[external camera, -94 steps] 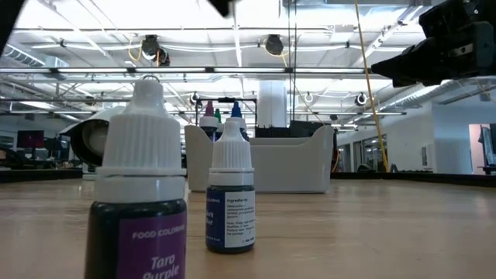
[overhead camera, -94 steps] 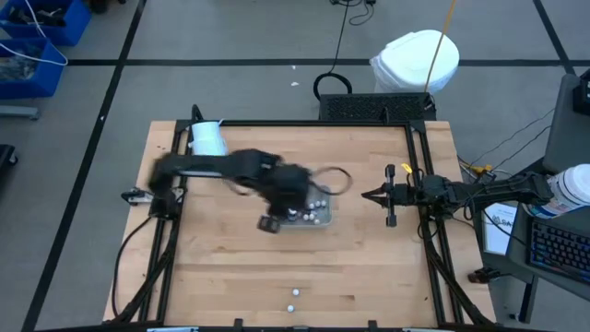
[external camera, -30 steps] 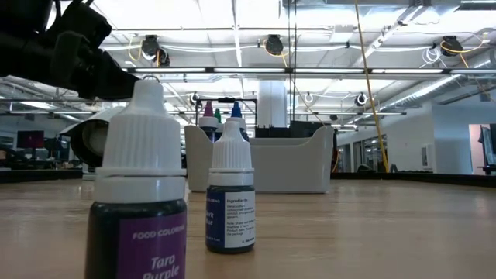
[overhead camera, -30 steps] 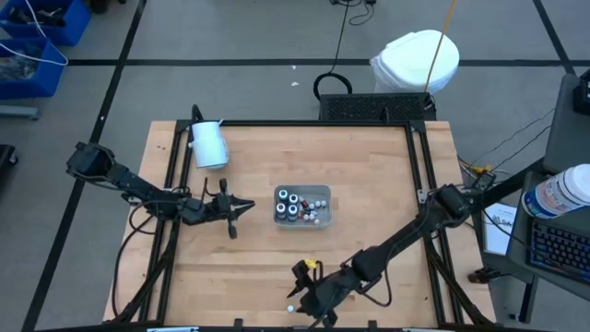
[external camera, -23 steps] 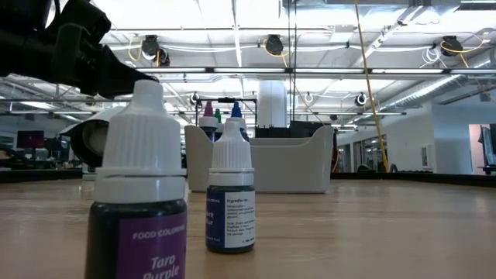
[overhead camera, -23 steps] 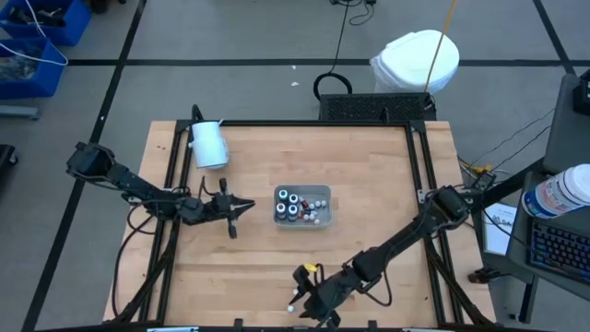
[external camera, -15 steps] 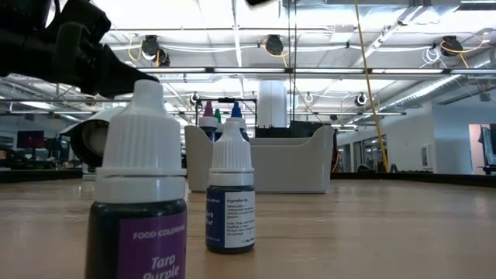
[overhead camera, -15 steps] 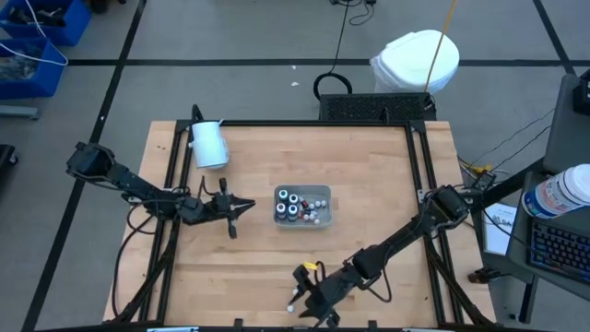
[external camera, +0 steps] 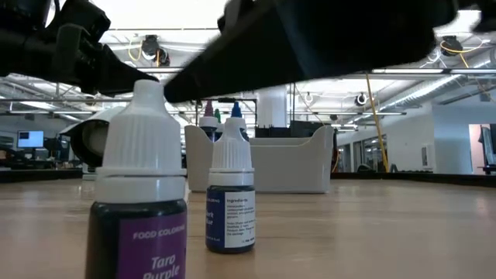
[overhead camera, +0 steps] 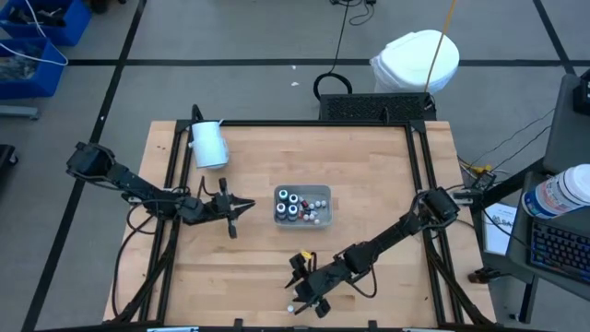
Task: Pick & Place food coloring
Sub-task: Put the small blue food coloring bottle into the gray bin
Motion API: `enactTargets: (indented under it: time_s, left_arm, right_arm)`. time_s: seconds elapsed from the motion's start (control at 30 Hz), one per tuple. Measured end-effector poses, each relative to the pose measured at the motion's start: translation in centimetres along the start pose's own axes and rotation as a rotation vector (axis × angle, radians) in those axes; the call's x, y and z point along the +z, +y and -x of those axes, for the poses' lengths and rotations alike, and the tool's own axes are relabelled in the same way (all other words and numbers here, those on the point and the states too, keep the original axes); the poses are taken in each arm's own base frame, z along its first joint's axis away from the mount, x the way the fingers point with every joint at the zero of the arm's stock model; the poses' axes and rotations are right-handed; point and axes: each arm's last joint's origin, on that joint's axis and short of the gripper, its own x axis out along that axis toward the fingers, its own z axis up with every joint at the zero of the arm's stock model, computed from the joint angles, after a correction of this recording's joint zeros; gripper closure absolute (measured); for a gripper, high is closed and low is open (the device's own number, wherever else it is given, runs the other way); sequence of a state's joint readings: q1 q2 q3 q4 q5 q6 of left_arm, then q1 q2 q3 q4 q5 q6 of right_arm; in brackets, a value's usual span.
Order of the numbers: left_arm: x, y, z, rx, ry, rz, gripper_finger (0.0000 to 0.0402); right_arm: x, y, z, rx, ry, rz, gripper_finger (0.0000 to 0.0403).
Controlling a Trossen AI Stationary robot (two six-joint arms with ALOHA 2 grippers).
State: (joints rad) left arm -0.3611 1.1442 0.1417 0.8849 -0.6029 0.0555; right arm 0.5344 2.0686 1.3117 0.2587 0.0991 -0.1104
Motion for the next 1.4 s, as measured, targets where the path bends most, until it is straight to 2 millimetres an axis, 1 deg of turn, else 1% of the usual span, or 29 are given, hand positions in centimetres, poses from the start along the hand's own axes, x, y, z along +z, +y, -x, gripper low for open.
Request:
enactTargets:
  time_s: [0.5, 0.83, 0.97, 1.4]
  left_arm:
    - [0.0, 0.0, 0.0, 0.0, 0.0, 0.0, 0.0366]
    - [0.0, 0.0, 0.0, 0.0, 0.0, -0.001, 0.0366]
    - [0.0, 0.0, 0.0, 0.0, 0.0, -0.001, 0.0366]
    - [0.0, 0.0, 0.0, 0.0, 0.0, -0.001, 0.0366]
  right_arm:
    - [-1.3, 0.7, -0.2, 0.013, 0.1, -0.064, 0.0249]
    - [-2.6, 0.8, -0.2, 0.012, 0.083, -0.084, 0.0276]
    - [-2.3, 0.7, -0.2, 0.009, 0.041, -0.087, 0.0285]
    - [-2.3, 0.7, -0.2, 0.01, 0.033, -0.09, 0.0306]
